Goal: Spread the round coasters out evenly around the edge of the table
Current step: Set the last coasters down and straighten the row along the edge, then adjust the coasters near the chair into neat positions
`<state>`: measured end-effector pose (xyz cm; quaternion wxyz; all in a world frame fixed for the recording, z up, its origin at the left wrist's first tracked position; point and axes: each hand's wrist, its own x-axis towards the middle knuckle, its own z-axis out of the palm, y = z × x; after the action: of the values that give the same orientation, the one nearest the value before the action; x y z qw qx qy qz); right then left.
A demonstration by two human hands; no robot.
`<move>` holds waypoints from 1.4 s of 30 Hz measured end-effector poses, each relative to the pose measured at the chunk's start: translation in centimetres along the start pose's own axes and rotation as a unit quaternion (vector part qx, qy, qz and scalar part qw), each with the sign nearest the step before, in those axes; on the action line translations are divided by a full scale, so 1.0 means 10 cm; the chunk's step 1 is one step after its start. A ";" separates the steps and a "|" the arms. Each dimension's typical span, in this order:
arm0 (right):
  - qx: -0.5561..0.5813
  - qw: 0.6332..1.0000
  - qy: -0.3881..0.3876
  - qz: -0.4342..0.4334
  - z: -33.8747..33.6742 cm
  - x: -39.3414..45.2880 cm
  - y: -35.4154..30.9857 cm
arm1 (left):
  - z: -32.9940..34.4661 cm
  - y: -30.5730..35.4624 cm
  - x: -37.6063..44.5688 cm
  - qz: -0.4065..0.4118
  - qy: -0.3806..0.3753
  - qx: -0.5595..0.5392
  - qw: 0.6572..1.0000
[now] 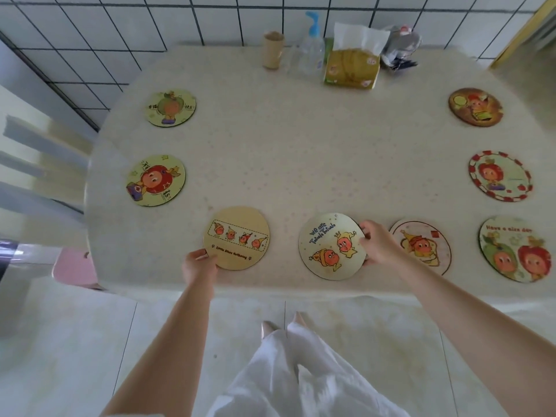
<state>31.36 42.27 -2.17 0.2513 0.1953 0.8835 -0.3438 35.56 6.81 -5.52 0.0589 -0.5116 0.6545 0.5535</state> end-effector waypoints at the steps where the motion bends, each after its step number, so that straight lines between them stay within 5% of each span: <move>1: 0.008 1.000 0.000 -0.004 -0.01 -0.02 0.00 | 0.01 0.00 -0.02 -0.001 0.000 -0.010 1.000; 5: 0.183 0.982 -0.019 0.038 -0.01 -0.06 0.04 | 0.02 -0.02 -0.09 -0.017 -0.008 -0.074 0.997; 8: 0.378 0.917 -0.047 0.118 0.09 -0.17 0.08 | 0.00 -0.09 -0.10 -0.041 -0.012 -0.098 0.994; 13: 0.447 0.877 -0.033 0.175 0.38 -0.26 0.17 | 0.01 -0.22 -0.15 -0.053 -0.019 -0.138 0.989; 16: 0.377 0.913 0.015 0.155 0.44 -0.26 0.23 | 0.03 -0.26 -0.22 -0.056 -0.021 -0.158 0.986; 20: 0.132 0.988 0.037 0.076 0.40 -0.25 0.24 | 0.04 -0.27 -0.28 -0.047 -0.028 -0.164 0.985; 29: -0.032 0.998 0.048 0.025 0.39 -0.29 0.15 | 0.04 -0.25 -0.32 -0.055 -0.013 -0.178 0.982; 42: -0.015 0.998 -0.019 -0.064 0.86 -0.41 -0.41 | -0.06 -0.28 -0.30 -0.035 -0.010 -0.137 0.990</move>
<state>35.21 32.74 -3.17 0.2488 0.1277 0.8942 -0.3497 39.34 8.48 -5.26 0.0141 -0.5316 0.5535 0.6410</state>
